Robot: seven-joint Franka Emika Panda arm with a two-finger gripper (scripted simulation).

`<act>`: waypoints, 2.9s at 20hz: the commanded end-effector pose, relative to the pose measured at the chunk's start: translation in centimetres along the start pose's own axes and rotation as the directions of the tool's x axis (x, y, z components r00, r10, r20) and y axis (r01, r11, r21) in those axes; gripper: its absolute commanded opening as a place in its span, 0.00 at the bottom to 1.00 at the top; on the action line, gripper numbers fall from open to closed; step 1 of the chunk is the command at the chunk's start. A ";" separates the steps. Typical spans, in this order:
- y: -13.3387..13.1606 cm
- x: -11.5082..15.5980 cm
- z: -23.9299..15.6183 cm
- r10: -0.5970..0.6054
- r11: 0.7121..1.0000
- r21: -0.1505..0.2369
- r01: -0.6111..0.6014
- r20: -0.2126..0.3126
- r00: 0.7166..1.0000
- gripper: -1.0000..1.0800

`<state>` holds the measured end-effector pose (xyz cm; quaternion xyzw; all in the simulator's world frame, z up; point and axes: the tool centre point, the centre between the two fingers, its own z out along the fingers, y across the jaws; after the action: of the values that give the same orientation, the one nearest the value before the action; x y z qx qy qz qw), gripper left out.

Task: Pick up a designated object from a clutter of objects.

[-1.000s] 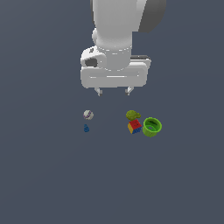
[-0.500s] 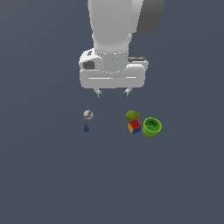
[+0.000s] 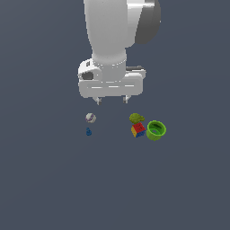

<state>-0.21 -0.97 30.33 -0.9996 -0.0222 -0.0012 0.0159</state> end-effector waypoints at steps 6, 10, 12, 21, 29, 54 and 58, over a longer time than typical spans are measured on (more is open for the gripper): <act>2.6 0.3 3.7 -0.088 0.996 0.000 0.088 -0.001 0.996 0.96; 4.5 0.2 6.4 -0.151 0.988 -0.001 0.151 -0.001 0.988 0.96; 5.4 0.1 7.7 -0.183 0.983 -0.003 0.183 -0.001 0.983 0.96; 9.7 -1.2 13.7 -0.324 0.946 -0.011 0.324 0.002 0.946 0.96; 12.8 -2.9 18.0 -0.427 0.904 -0.020 0.427 0.010 0.904 0.96; 14.8 -4.4 23.9 -0.488 0.872 -0.026 0.488 0.019 0.873 0.96; 14.8 -4.4 25.2 -0.488 0.872 -0.026 0.489 0.018 0.872 0.96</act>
<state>-3.91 -15.13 5.08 -0.9618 -0.2738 0.0006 0.0003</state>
